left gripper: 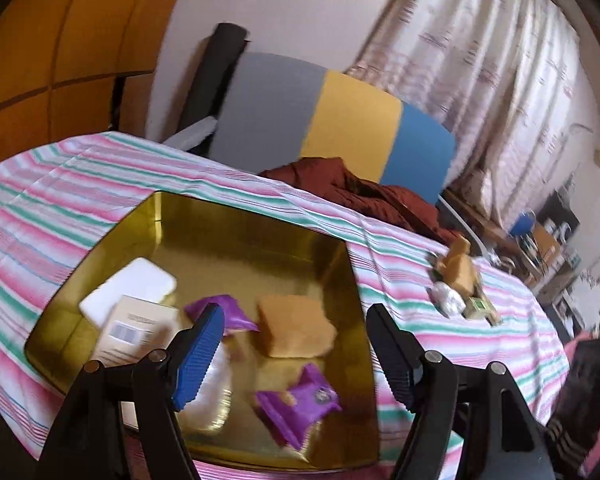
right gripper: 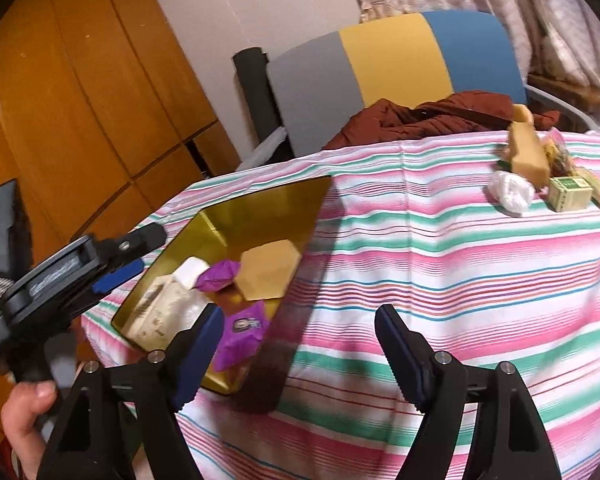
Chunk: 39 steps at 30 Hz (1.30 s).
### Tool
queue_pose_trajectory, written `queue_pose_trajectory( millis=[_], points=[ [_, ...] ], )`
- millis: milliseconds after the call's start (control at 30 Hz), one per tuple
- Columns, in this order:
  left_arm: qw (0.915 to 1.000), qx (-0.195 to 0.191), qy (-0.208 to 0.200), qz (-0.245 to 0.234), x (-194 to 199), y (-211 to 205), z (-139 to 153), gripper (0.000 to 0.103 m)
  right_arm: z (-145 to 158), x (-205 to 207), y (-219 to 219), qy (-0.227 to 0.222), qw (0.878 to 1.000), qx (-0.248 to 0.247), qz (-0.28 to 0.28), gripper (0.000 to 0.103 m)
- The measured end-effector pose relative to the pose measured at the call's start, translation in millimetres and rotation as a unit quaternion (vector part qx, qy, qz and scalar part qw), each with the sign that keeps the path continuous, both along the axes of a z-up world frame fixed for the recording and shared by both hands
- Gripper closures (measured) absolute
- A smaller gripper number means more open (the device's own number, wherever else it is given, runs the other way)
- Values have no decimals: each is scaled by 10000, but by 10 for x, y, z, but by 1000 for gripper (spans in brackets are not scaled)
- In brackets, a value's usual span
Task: Organize objects
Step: 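Open both tools over the gold tin to drop the purple packets, then move both open tools back toward the remaining items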
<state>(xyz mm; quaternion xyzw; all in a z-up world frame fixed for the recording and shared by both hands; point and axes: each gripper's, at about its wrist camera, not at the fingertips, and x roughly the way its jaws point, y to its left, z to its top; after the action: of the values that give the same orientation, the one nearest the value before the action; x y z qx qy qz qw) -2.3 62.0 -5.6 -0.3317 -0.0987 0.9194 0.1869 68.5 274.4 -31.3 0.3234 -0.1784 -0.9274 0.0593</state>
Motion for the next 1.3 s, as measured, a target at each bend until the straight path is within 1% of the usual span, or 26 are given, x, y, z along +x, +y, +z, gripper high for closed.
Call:
queue_pose_trajectory(
  millis=[67, 133, 367, 633, 700, 800, 933, 1033, 1167, 1300],
  points=[
    [9998, -91, 19, -152, 50, 109, 11, 28, -29, -2, 95, -60, 9999, -30, -123, 23],
    [9994, -103, 38, -320, 111, 208, 16, 28, -56, -10, 176, -118, 9997, -29, -227, 23],
    [9965, -197, -68, -814, 258, 565, -12, 28, -174, -22, 526, -362, 9970, 111, -678, 23],
    [9887, -358, -209, -1441, 432, 1007, -85, 28, -285, 2, 1147, -577, 9899, 238, -1272, 21],
    [9861, -351, -276, -1602, 460, 1105, -102, 28, -313, 18, 1341, -626, 9871, 297, -1443, 21],
    [9816, -459, -366, -1816, 484, 1293, -155, 28, -325, 40, 1656, -689, 9823, 352, -1705, 21],
    [9760, -549, -714, -1985, 423, 1500, -277, 28, -307, 41, 2106, -763, 9746, 564, -2029, 21],
    [9723, -596, -861, -2089, 425, 1642, -345, 28, -284, -5, 2490, -836, 9674, 662, -2299, 21],
    [9678, -727, -977, -2204, 438, 1787, -416, 28, -199, -203, 3018, -889, 9574, 904, -2594, 21],
    [9644, -811, -1110, -2258, 433, 1886, -481, 28, -220, -517, 3411, -998, 9529, 1039, -2670, 21]
  ],
)
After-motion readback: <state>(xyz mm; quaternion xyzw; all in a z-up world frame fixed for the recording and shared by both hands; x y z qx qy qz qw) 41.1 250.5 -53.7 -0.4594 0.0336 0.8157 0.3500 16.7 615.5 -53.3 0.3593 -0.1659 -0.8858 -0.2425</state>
